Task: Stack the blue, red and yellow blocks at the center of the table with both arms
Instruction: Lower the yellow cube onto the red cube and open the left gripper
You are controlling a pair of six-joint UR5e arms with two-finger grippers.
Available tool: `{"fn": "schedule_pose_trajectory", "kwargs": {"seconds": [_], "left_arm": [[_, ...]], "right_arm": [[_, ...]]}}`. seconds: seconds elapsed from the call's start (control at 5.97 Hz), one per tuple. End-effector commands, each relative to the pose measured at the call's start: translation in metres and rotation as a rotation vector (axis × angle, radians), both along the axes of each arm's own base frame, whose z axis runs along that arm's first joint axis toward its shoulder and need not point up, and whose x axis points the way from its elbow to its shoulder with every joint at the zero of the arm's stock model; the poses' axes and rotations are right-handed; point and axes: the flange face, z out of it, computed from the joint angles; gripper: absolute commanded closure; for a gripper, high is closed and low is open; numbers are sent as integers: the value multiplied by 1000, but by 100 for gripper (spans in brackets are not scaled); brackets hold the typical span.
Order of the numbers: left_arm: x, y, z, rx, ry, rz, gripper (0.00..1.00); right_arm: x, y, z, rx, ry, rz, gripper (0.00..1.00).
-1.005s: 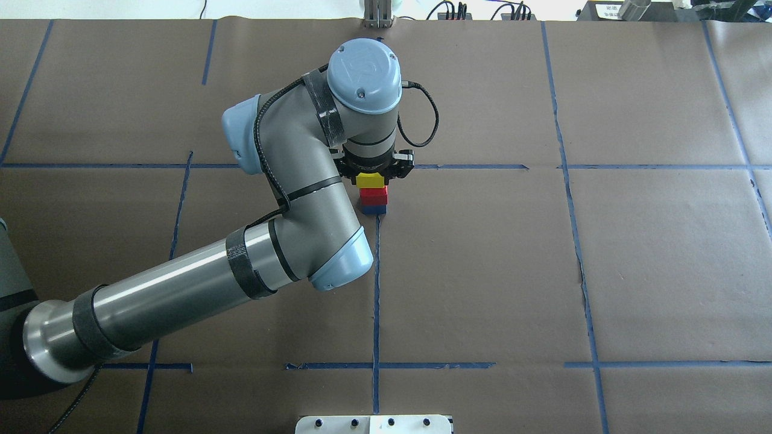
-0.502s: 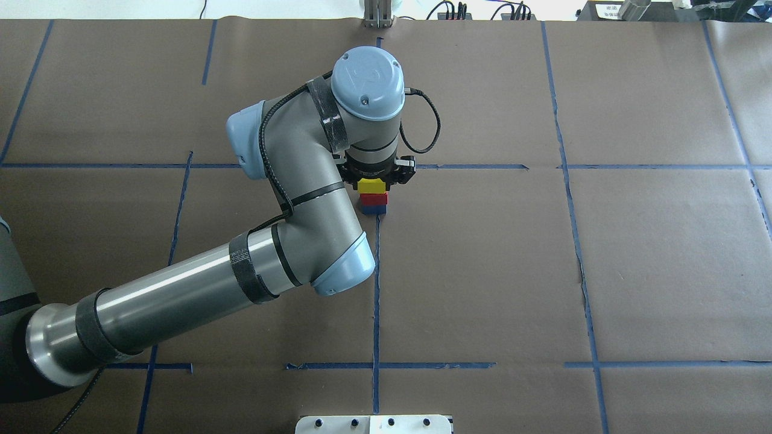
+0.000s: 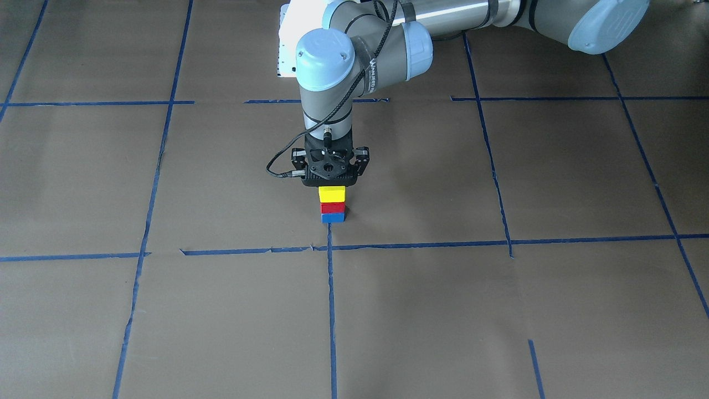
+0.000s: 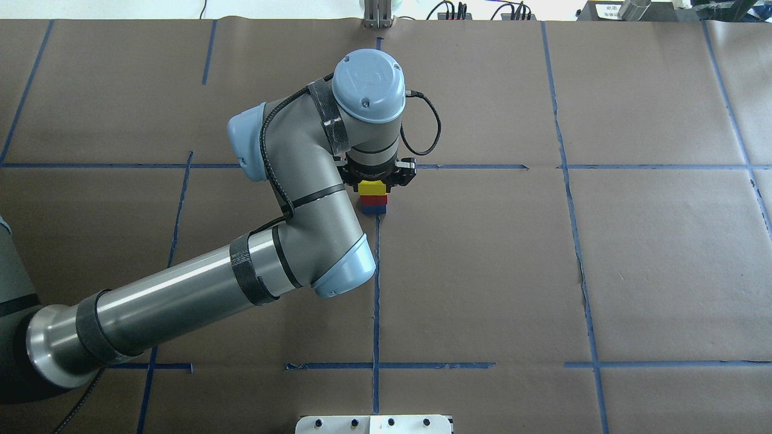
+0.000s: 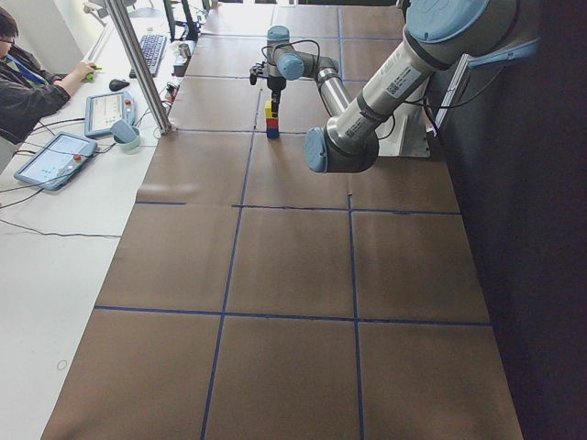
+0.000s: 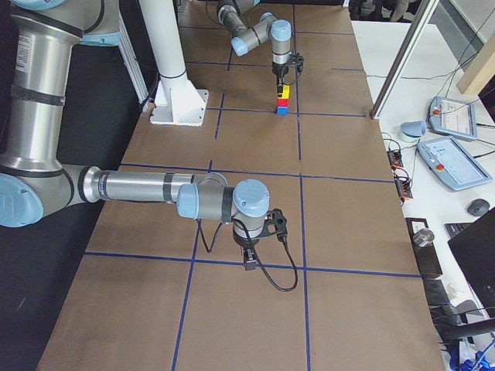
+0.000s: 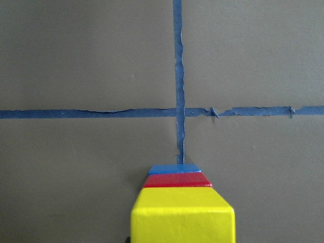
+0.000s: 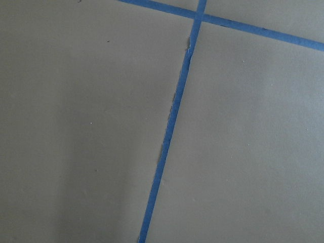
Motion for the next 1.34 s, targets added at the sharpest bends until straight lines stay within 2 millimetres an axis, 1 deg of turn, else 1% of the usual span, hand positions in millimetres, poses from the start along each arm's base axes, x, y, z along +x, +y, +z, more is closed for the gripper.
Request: {"fn": "schedule_pose_trajectory", "kwargs": {"seconds": [0.0, 0.17, 0.33, 0.67, 0.84, 1.0, 1.17], "left_arm": [[-1, -1, -1, 2, 4, -1, 70], [-1, -1, -2, 6, 7, 0, 42], [-2, -1, -3, 13, 18, -2, 30], [-5, -4, -4, 14, 19, -6, 25], [-12, -8, -7, 14, 24, -15, 19], [-23, -9, -16, 17, 35, -22, 0], [-57, -25, -25, 6, 52, -50, 0]], "right_arm": [[0, 0, 0, 1, 0, 0, 0], [0, 0, 0, -1, 0, 1, 0], [0, 0, 0, 1, 0, 0, 0], [0, 0, 0, 1, 0, 0, 0], [0, 0, -1, 1, 0, 1, 0], [0, -1, -2, 4, 0, 0, 0], [0, -1, -2, 3, 0, 1, 0]]}}
